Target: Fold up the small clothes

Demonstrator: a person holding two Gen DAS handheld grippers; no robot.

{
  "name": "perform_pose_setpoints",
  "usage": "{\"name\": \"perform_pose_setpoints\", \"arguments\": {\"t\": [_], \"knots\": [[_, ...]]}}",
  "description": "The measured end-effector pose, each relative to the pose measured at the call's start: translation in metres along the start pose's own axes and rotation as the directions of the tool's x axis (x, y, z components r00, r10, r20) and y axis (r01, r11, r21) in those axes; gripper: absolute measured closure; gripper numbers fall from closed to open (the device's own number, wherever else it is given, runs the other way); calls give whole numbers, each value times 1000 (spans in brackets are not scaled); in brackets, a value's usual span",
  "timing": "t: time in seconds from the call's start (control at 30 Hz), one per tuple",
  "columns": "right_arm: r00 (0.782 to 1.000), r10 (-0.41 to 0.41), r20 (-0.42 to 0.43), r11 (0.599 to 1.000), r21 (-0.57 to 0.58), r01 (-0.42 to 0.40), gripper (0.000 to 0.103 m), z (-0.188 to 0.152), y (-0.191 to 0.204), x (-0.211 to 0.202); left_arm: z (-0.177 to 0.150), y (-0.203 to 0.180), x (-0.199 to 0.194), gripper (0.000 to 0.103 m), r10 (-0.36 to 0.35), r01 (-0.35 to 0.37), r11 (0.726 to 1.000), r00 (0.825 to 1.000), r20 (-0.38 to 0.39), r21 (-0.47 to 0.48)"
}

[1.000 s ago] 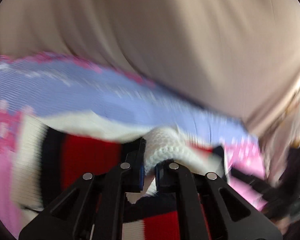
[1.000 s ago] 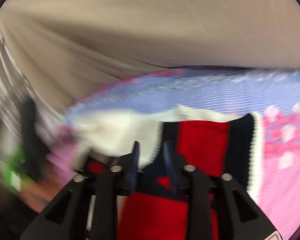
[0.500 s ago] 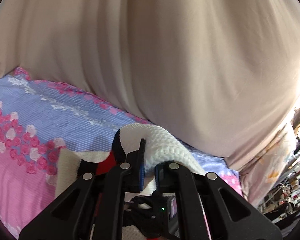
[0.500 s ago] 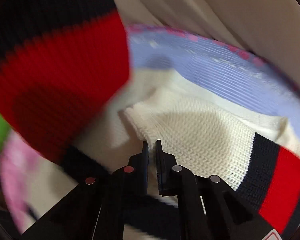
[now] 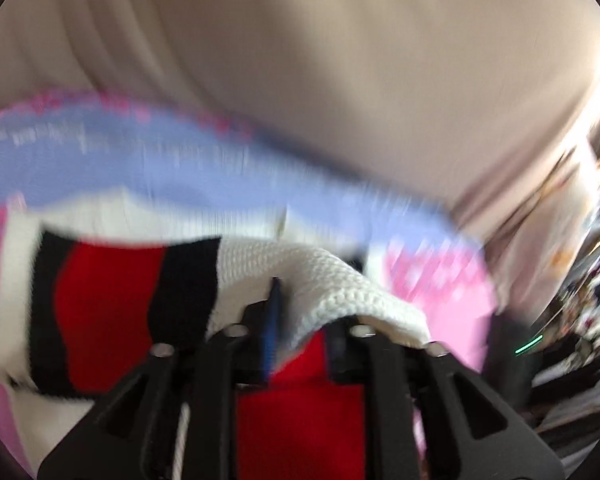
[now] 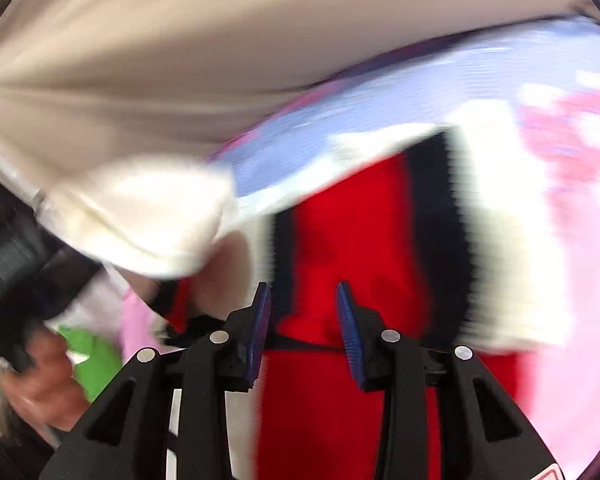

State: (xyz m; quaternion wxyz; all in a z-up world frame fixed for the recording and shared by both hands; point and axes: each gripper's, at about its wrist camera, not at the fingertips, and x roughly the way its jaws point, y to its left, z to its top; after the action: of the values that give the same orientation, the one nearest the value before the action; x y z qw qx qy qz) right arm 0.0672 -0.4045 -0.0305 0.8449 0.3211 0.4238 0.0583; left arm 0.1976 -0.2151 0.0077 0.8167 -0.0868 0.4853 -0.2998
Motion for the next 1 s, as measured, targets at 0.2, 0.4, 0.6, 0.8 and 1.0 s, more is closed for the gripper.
{"name": "perform_pose_setpoints", "arguments": {"t": [0.2,0.4,0.6,0.8,1.0], "knots": [[999,51,-12,997,66,-50,46,-14,-24,-20,-63,50,1,74,71,-83,982,994,-77,-171],[979,182,-90,970,183,-163,46,-18,-26,16,-72,143,-74,54,162,-122,880,985,50,-459],[975,219,-19,967,135,-215,97,0,13,20,-71,205,-78,62,199,-144,794,980,28,-591],[967,70,243,996,-65,-55,100,39,52,-37,-58,207,-62,70,327,-308,804,943,-54,-509],[999,-50,-1,986,157,50,90,8,-21,16,-65,211,-59,70,335,-322,801,940,-67,-504]]}}
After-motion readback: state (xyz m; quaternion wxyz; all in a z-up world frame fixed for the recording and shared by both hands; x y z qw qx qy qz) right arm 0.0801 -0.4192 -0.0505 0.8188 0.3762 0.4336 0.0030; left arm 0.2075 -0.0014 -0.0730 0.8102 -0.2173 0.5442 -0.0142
